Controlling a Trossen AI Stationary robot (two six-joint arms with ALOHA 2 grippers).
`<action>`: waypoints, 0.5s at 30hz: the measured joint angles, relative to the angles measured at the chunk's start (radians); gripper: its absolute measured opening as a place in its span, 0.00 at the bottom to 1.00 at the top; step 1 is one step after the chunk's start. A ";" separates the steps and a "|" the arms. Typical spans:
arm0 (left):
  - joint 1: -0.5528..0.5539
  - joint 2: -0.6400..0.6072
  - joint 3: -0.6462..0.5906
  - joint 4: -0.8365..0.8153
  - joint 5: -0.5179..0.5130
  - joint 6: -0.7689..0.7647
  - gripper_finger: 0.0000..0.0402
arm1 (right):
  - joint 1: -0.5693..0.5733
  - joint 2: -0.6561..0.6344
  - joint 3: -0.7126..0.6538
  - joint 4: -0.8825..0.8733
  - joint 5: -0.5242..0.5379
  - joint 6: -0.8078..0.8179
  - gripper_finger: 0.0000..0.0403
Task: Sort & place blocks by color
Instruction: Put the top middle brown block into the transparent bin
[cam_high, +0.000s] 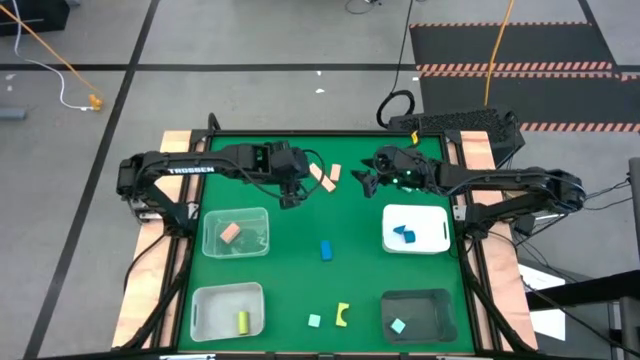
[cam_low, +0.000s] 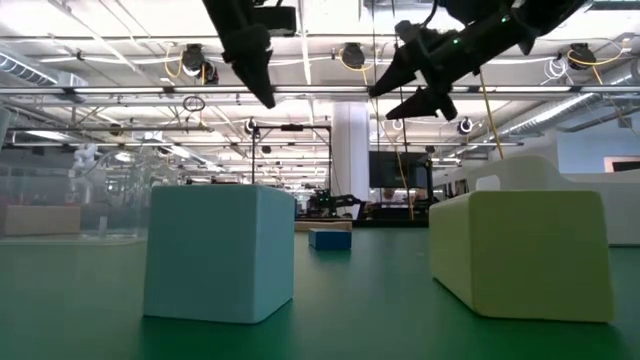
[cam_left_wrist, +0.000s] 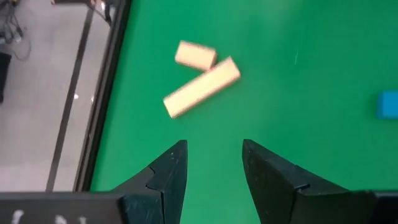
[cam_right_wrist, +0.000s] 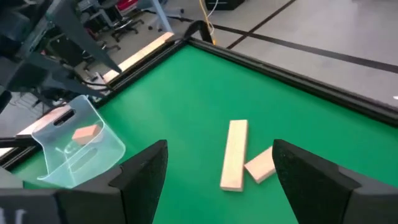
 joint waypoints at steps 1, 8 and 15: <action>0.001 0.001 0.000 -0.018 0.000 0.001 0.39 | 0.001 0.018 0.000 0.020 0.000 0.006 0.69; 0.001 -0.007 -0.001 -0.141 -0.016 0.001 0.39 | 0.002 0.146 0.000 0.155 0.000 0.019 0.69; 0.001 -0.082 -0.001 -0.223 -0.053 -0.037 0.39 | 0.002 0.280 0.060 0.223 -0.004 -0.002 0.69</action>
